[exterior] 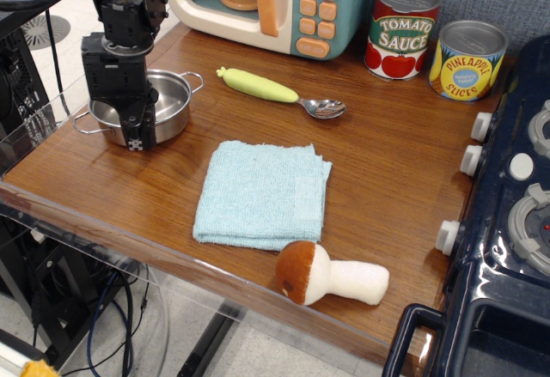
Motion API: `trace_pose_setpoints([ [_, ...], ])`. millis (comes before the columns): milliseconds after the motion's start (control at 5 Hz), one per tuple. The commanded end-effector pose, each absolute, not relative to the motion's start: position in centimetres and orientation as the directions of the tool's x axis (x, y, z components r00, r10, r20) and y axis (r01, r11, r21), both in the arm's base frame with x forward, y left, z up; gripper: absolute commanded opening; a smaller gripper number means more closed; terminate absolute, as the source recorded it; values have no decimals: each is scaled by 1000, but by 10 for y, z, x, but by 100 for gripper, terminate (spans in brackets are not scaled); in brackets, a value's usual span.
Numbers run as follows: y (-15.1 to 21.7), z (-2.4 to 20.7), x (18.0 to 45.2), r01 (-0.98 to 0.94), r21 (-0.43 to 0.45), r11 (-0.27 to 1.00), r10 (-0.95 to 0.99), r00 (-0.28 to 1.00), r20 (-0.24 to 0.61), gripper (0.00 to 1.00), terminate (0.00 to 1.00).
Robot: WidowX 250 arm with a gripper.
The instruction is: Pick up the silver pot and place it on the blue towel next to the white utensil.
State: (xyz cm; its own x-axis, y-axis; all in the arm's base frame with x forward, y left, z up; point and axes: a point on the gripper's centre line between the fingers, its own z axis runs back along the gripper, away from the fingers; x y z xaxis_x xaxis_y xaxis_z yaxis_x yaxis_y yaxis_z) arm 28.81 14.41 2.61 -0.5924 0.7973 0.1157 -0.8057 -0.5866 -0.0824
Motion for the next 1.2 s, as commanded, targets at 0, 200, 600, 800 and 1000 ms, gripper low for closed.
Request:
trace_pose_setpoints([
  [0,149,73,275,-793,-215,-569,797,-597,93,0,0],
  [200,126,98,264,-811,-255,-526,835,-549,23,0,0],
  [600,61,91,251,-904,-240,-353,930,-368,19,0,0],
  [800,33,75,249,-941,-222,-254,961,-271,50,0,0],
  [1000,22,60,248,-955,-207,-212,970,-232,76,0,0],
])
